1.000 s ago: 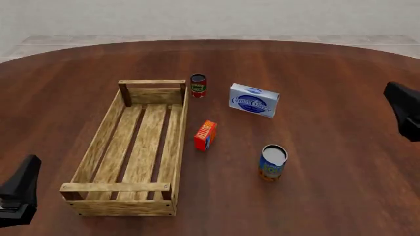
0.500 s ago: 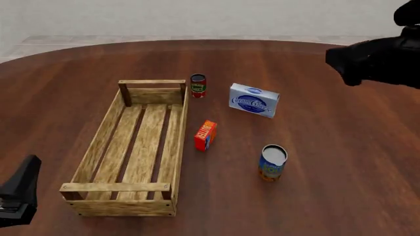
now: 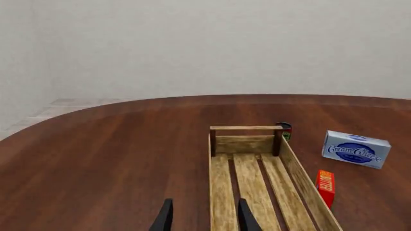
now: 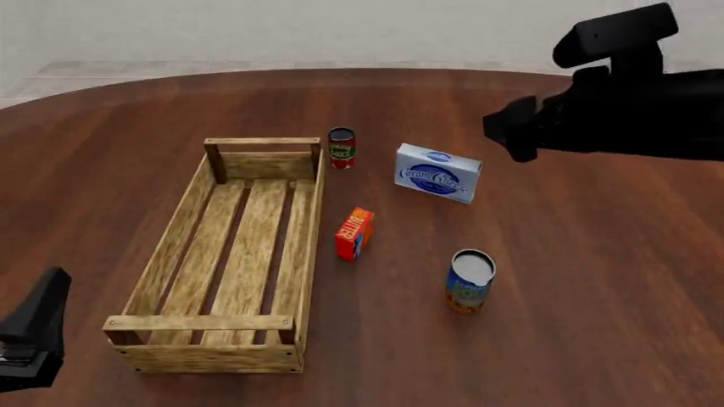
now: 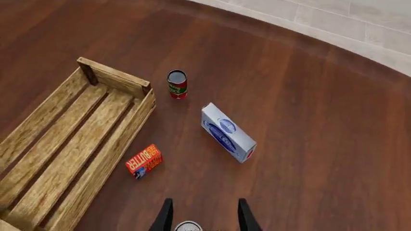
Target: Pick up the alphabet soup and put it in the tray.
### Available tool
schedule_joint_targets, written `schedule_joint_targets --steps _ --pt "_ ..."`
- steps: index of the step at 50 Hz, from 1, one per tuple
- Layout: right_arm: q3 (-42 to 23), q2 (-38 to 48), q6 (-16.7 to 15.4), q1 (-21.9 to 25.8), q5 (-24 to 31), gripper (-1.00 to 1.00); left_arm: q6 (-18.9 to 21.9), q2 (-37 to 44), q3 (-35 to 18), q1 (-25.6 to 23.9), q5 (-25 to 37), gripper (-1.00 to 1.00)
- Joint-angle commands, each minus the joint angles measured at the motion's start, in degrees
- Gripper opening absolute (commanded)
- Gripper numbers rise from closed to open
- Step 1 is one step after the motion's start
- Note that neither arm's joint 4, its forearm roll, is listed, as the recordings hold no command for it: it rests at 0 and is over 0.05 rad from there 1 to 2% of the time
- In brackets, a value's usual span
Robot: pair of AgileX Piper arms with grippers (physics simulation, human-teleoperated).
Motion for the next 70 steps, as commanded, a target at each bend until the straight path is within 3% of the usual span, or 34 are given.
schedule_joint_targets --steps 1,43,59,70 --pt "-0.7 3.4 -0.6 2.0 0.4 1.0 0.0 0.0 0.0 0.0 0.0 1.0" --pt "1.9 7.9 -2.1 4.7 -0.5 1.0 0.0 0.0 0.0 0.0 0.0 1.0" --pt "4.1 9.0 0.4 5.2 -2.3 1.0 0.0 0.0 0.0 0.0 0.0 1.0" --pt "5.2 9.4 0.2 5.1 -3.0 1.0 0.0 0.0 0.0 0.0 0.0 1.0"
